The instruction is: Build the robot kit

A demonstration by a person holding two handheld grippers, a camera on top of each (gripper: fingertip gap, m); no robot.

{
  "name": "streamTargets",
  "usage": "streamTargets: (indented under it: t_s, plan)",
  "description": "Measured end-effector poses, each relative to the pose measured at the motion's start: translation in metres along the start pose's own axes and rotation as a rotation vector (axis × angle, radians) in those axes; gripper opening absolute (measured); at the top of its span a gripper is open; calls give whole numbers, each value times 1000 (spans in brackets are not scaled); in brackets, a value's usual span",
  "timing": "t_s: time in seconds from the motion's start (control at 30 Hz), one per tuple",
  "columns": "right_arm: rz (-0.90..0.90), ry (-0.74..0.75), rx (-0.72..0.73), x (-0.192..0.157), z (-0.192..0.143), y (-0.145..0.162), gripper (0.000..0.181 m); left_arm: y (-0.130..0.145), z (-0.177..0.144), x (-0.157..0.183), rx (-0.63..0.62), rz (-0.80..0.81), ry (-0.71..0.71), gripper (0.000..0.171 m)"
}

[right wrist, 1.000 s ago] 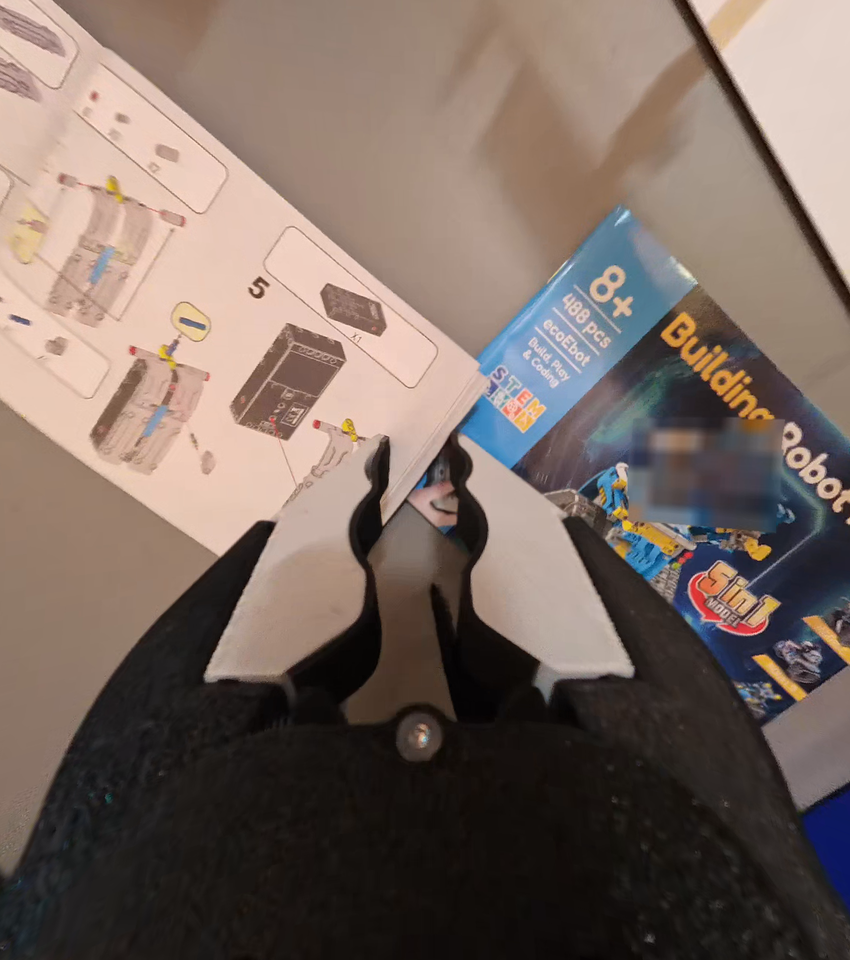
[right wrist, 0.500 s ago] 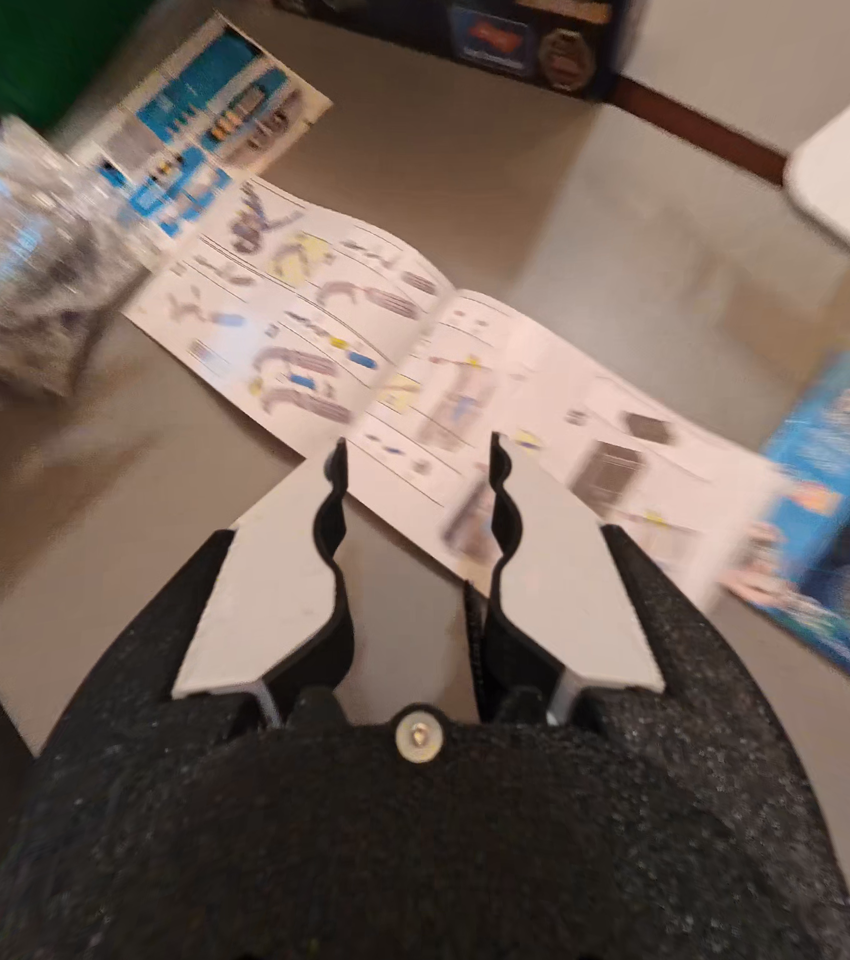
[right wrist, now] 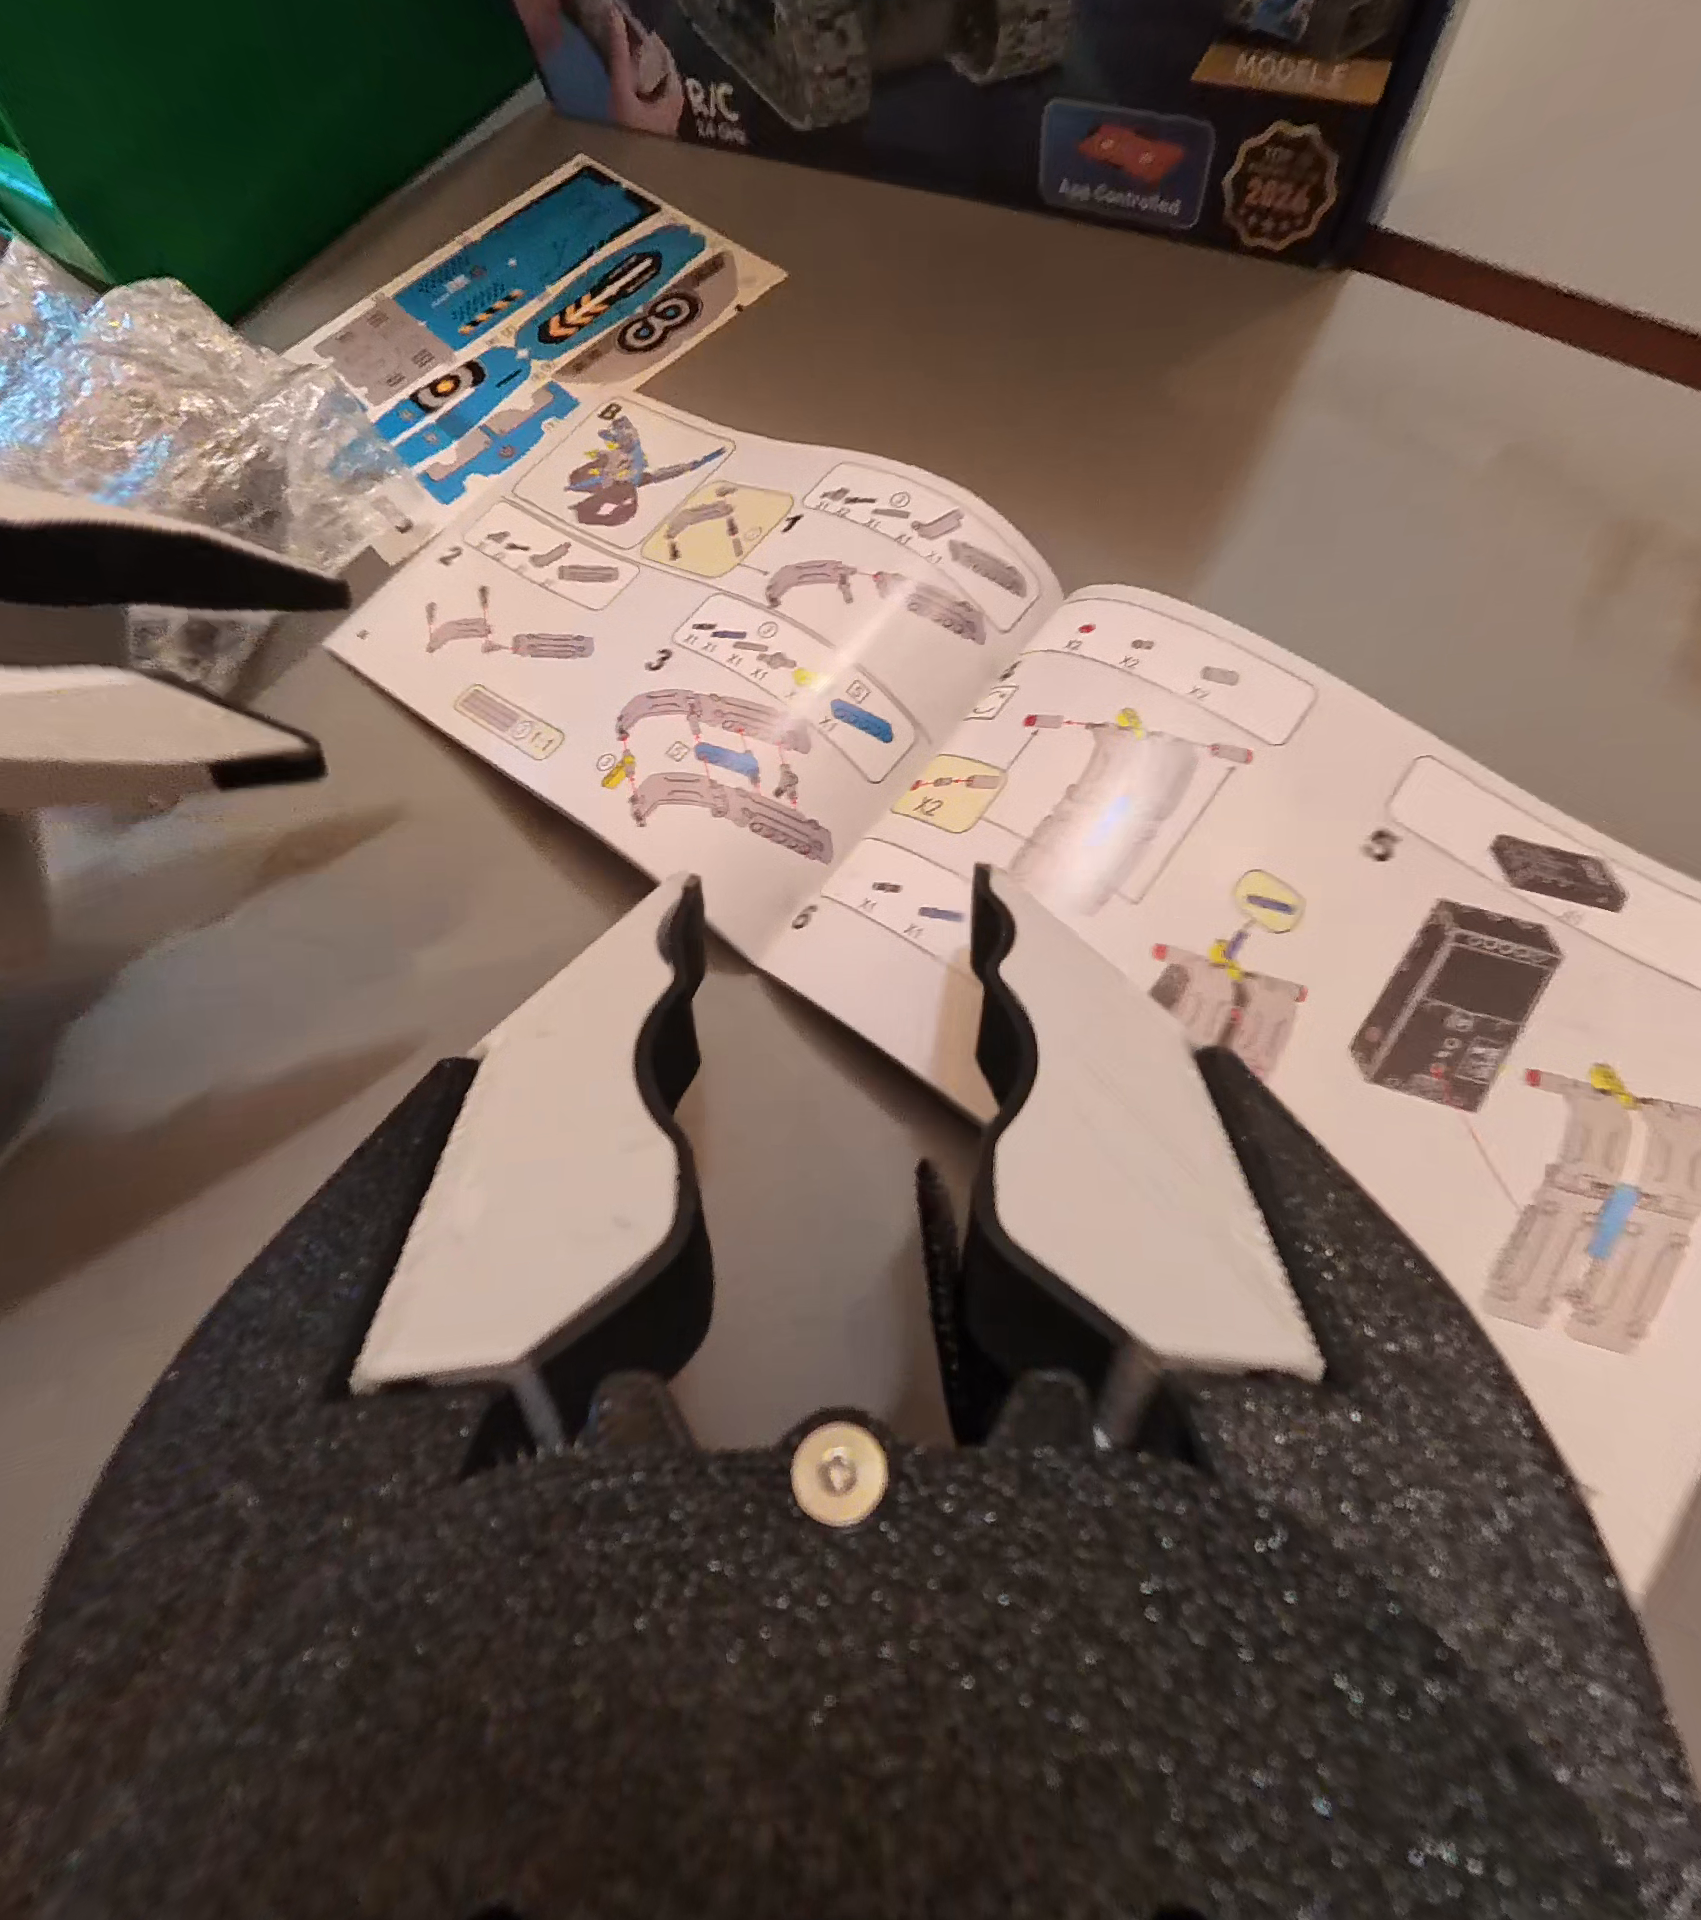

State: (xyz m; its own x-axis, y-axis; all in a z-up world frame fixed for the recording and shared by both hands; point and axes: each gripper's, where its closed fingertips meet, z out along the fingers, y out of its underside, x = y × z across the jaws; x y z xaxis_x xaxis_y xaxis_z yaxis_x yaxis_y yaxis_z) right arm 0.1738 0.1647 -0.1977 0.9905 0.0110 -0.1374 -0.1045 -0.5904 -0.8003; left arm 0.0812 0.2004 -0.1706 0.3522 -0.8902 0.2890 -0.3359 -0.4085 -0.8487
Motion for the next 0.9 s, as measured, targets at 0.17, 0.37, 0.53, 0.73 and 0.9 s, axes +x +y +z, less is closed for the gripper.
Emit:
streamTargets:
  t_s: [0.17,0.37,0.53,0.73,0.9]
  plan:
    - [-19,234,24,56,-18,-3,40,-25,30,23,-66,113,8,44]
    - [88,223,-111,73,-10,32,46,22,71,8,-283,70,1,44]
    - [57,227,-103,69,-10,38,46,34,62,-8,-296,83,-10,11]
    - [84,228,-103,65,-11,39,47,36,58,-7,-277,62,29,9]
    - [104,240,-111,64,-12,40,46,32,58,-6,-263,27,64,16]
